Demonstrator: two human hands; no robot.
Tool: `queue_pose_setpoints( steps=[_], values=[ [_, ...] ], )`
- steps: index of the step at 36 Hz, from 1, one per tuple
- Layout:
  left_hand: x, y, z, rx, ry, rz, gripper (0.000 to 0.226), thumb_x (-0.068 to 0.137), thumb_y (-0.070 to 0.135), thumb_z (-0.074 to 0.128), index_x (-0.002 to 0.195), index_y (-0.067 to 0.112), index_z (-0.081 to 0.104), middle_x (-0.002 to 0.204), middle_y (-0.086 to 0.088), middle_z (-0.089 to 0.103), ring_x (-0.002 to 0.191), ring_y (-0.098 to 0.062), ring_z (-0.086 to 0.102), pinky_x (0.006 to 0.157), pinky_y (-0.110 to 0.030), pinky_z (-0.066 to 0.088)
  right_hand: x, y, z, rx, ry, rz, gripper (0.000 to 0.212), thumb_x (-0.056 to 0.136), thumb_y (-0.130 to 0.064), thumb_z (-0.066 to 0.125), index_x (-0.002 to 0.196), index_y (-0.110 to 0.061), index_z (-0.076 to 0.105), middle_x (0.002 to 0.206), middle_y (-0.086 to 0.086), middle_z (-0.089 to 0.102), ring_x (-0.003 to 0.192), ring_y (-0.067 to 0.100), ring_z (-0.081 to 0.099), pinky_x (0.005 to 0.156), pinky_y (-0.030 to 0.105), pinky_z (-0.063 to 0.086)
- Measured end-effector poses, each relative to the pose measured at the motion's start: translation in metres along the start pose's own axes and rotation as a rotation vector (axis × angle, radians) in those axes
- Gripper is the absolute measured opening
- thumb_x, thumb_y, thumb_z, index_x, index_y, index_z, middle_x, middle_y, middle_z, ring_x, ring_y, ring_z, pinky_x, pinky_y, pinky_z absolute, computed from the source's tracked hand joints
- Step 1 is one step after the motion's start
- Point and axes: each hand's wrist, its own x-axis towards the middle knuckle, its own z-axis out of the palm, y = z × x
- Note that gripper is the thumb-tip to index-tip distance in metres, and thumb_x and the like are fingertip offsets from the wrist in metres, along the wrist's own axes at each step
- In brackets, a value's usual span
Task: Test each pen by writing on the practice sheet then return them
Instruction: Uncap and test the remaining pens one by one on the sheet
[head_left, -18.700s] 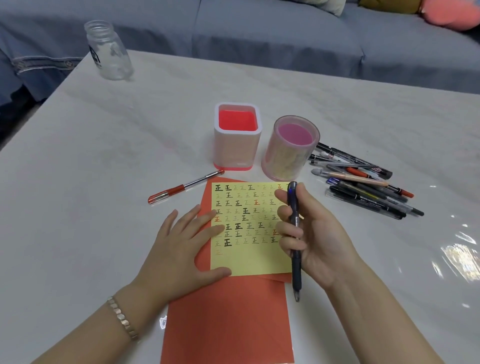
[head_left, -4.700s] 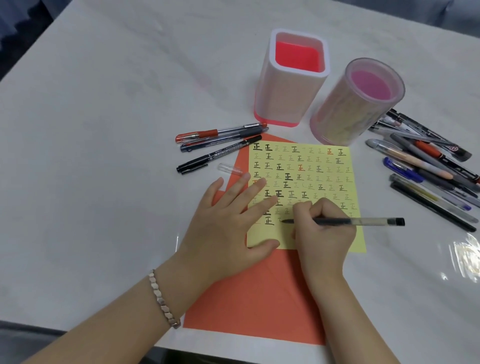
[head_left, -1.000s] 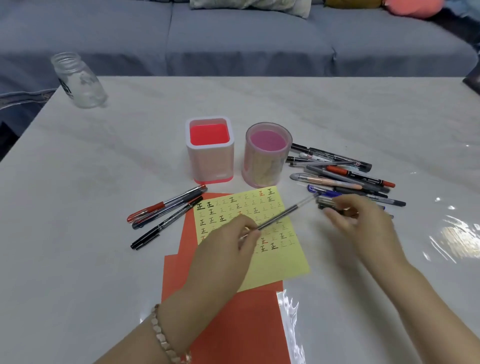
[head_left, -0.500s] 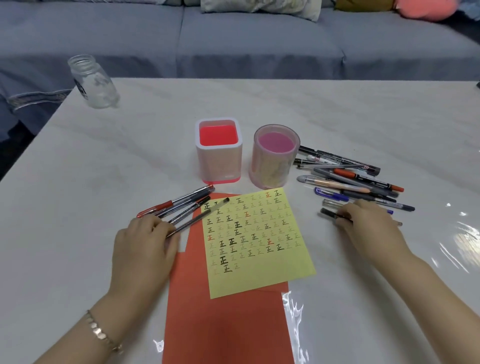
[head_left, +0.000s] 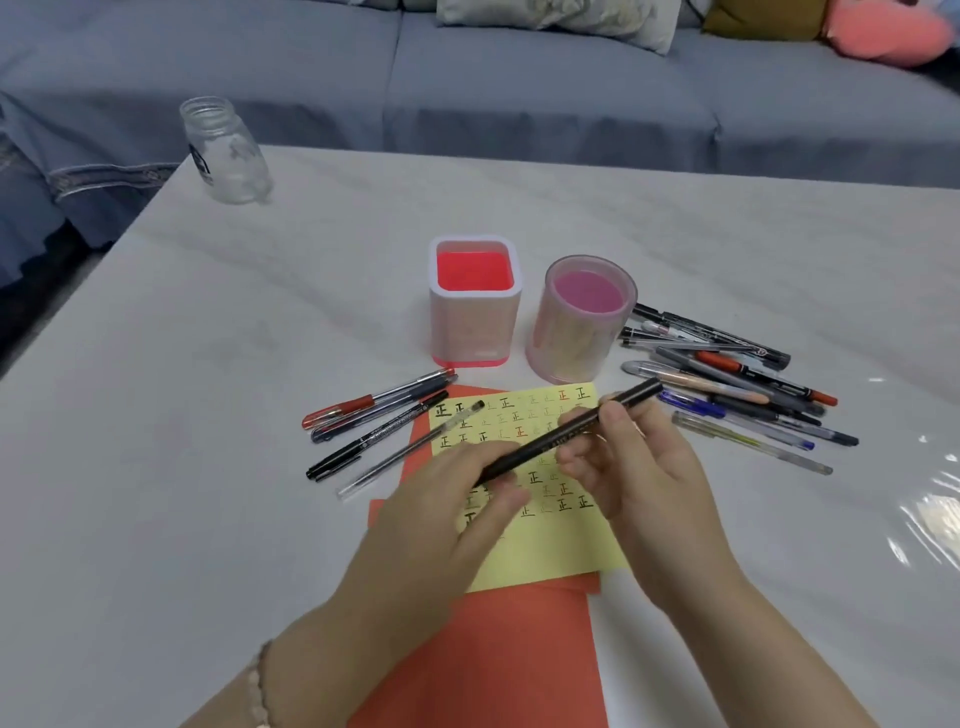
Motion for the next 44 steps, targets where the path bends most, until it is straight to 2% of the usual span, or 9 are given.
queue_pose_setpoints(
  steps=[3,8,12,22,26,30,35,41,44],
  values=[
    [-0.002,0.003,0.002,-0.058,0.041,-0.016,0.013,0.085,0.041,0.044,0.091,0.049,0.052,0.098,0.023,0.058,0.085,-0.002,0.057,0.073,-0.016,0.045,-0.005,0.003,0.003,0.020,-0.004,0.024,0.015,0.094,-0.013,0.042,0.083,-0.007,0.051,0.056,-0.001,0.060,0.052,0.009,0.055,0.055,0.018,0.049],
    [-0.001,-0.001,0.003,0.011,-0.003,0.026,0.020,0.087,0.036,0.047,0.096,0.029,0.064,0.072,0.022,0.056,0.079,0.007,0.051,0.068,-0.004,0.035,-0.009,0.006,0.008,-0.184,-0.063,0.042,0.023,0.081,-0.029,0.056,0.067,-0.013,0.046,0.042,-0.006,0.039,0.042,0.012,0.035,0.045,0.018,0.030],
    [0.000,-0.003,0.005,0.108,-0.078,0.130,0.035,0.090,0.036,0.036,0.103,0.018,0.063,0.083,0.023,0.051,0.083,0.008,0.046,0.074,-0.004,0.033,-0.009,0.013,0.014,-0.334,-0.055,-0.018,0.033,0.088,-0.022,0.055,0.062,-0.006,0.044,0.036,-0.004,0.041,0.033,0.007,0.033,0.038,0.014,0.029],
    [-0.006,-0.012,0.006,0.166,-0.139,0.166,0.019,0.092,0.044,0.031,0.096,0.033,0.046,0.051,0.016,0.041,0.049,-0.004,0.041,0.046,-0.013,0.030,-0.007,0.016,0.010,-0.437,-0.079,-0.079,0.042,0.090,-0.007,0.051,0.051,-0.010,0.036,0.033,-0.005,0.036,0.032,0.003,0.031,0.038,0.010,0.028],
    [-0.003,-0.008,0.000,0.173,-0.225,0.085,0.034,0.093,0.059,0.026,0.114,0.040,0.044,0.065,0.021,0.047,0.065,0.007,0.046,0.059,-0.010,0.031,-0.009,0.013,0.008,-0.413,-0.070,-0.089,0.039,0.090,-0.008,0.051,0.053,-0.008,0.038,0.033,-0.002,0.037,0.032,0.008,0.030,0.037,0.014,0.028],
    [0.004,-0.022,-0.006,0.350,-0.065,-0.151,0.046,0.091,0.053,0.031,0.131,0.031,0.033,0.104,0.013,0.049,0.098,-0.006,0.047,0.079,-0.021,0.036,-0.007,0.014,-0.001,-0.356,0.091,-0.125,0.037,0.091,-0.010,0.050,0.056,-0.004,0.040,0.034,0.001,0.038,0.032,0.010,0.030,0.035,0.016,0.027],
    [0.014,-0.059,-0.014,0.744,0.005,-0.293,0.028,0.096,0.040,0.038,0.111,0.023,0.054,0.103,0.006,0.058,0.099,-0.015,0.049,0.070,-0.027,0.038,-0.007,0.022,-0.011,-0.386,0.150,-0.099,0.037,0.092,-0.011,0.051,0.056,-0.005,0.040,0.034,0.000,0.038,0.032,0.009,0.031,0.034,0.015,0.027],
    [0.018,-0.081,-0.024,0.741,0.167,-0.236,0.014,0.082,0.020,0.068,0.073,0.010,0.064,0.065,-0.005,0.060,0.067,-0.031,0.057,0.049,-0.030,0.038,-0.009,0.029,-0.015,-0.419,0.132,-0.075,0.038,0.090,-0.012,0.053,0.055,-0.006,0.040,0.037,0.003,0.039,0.034,0.011,0.032,0.036,0.017,0.028],
    [0.017,-0.083,-0.026,0.722,0.178,-0.223,0.012,0.078,0.018,0.072,0.082,0.009,0.065,0.071,-0.008,0.061,0.071,-0.034,0.058,0.052,-0.035,0.044,-0.009,0.030,-0.016,-0.423,0.140,-0.077,0.038,0.090,-0.011,0.053,0.055,-0.006,0.040,0.037,0.003,0.040,0.034,0.011,0.033,0.036,0.017,0.029]
  ],
)
